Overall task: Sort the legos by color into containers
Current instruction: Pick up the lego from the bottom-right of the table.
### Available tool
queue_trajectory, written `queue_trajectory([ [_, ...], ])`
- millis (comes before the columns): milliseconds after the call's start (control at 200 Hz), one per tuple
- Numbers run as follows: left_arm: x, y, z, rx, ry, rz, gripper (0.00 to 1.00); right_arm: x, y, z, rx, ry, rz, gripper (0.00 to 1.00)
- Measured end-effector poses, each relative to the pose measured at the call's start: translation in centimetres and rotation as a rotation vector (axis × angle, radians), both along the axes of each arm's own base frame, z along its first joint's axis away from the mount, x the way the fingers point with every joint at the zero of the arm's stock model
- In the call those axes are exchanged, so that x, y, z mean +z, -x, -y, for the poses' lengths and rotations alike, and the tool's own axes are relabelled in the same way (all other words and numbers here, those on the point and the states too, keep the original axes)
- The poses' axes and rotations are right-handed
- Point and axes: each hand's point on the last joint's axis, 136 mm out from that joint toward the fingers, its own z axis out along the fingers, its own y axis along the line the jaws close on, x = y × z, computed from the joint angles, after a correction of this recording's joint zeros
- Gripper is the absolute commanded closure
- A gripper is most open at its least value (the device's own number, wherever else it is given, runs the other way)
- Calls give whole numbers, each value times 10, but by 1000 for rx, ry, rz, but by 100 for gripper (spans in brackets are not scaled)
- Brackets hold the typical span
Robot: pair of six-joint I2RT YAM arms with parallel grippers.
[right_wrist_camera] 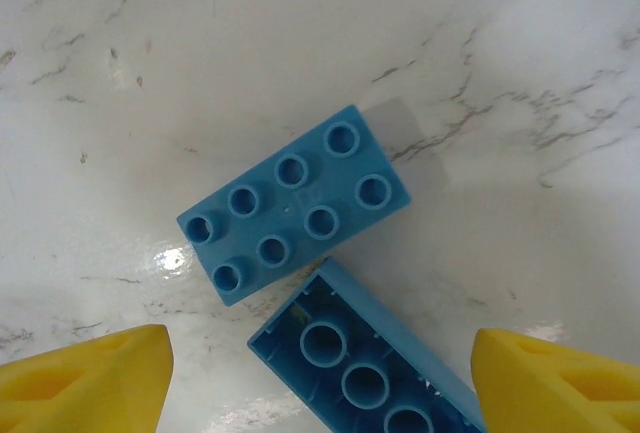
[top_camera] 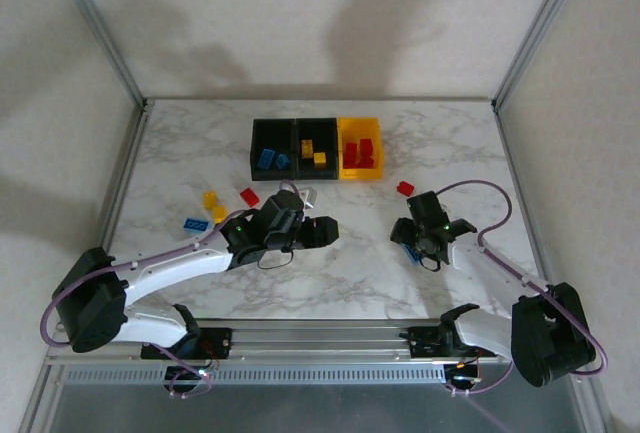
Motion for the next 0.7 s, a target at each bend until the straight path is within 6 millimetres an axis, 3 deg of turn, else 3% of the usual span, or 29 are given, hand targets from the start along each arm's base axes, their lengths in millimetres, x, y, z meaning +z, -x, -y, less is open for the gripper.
queue_trajectory([
  [401, 0, -1, 0, 2, 1, 2, 38, -15, 16, -34, 128, -31, -57, 33],
  [496, 2, -1, 1, 2, 7, 8, 38, -22, 19, -34, 129, -13, -82, 42],
  [696, 4, -2, 2, 2, 15, 15, 38, -28, 17, -34, 129, 32, -98, 72],
])
